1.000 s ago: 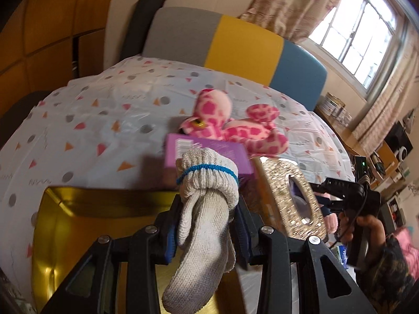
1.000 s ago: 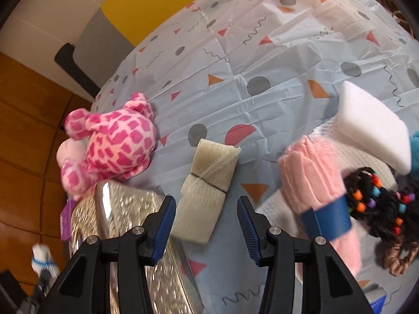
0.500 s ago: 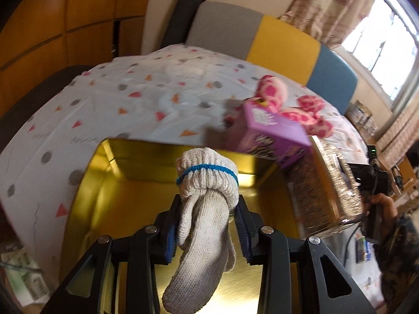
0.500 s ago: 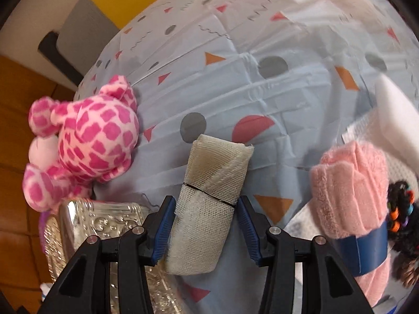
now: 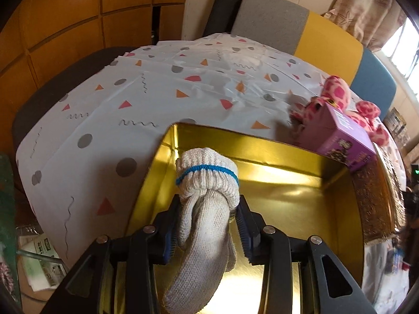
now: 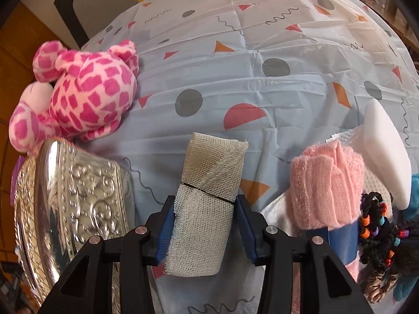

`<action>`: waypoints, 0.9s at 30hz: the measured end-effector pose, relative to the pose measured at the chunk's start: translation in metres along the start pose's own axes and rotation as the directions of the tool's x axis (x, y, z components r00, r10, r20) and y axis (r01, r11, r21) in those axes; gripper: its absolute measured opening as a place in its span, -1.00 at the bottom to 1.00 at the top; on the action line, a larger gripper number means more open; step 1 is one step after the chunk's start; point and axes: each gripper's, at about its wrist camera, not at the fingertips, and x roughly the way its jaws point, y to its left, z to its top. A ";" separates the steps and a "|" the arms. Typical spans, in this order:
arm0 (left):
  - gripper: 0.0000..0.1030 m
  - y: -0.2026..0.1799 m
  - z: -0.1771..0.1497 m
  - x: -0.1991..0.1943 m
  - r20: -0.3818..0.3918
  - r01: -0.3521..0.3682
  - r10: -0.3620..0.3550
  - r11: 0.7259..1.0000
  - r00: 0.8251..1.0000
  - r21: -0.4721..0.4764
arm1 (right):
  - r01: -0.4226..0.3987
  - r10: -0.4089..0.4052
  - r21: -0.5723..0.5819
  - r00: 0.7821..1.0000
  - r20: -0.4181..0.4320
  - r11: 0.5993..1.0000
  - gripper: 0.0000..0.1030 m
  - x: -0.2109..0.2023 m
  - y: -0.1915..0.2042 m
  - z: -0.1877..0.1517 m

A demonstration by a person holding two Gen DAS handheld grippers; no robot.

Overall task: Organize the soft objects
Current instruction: 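Carry the glove to the gold tray with the left gripper while the right gripper grasps the beige rolled cloth, then open the left gripper to drop the glove into the gold tray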

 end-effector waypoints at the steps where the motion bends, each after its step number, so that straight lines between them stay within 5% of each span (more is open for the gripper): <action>1: -0.18 0.002 0.002 0.001 0.003 -0.008 0.008 1.000 1.000 -0.002 | 0.006 -0.006 -0.003 1.000 -0.003 1.000 -0.13 -0.004 -0.001 -0.005; 6: -0.08 0.006 0.009 0.008 0.022 -0.040 0.040 0.999 0.999 0.013 | 0.046 -0.046 0.006 0.999 -0.003 0.999 -0.16 -0.012 -0.005 -0.012; 10: 0.57 0.009 0.008 0.007 0.022 -0.044 0.044 0.999 0.999 0.000 | 0.068 -0.069 0.021 0.997 0.041 0.997 -0.17 -0.031 -0.011 -0.015; 27: 0.62 -0.018 -0.027 -0.056 0.136 -0.021 0.014 0.998 0.991 0.053 | 0.051 -0.010 -0.139 0.960 0.279 0.989 -0.17 -0.125 0.065 -0.004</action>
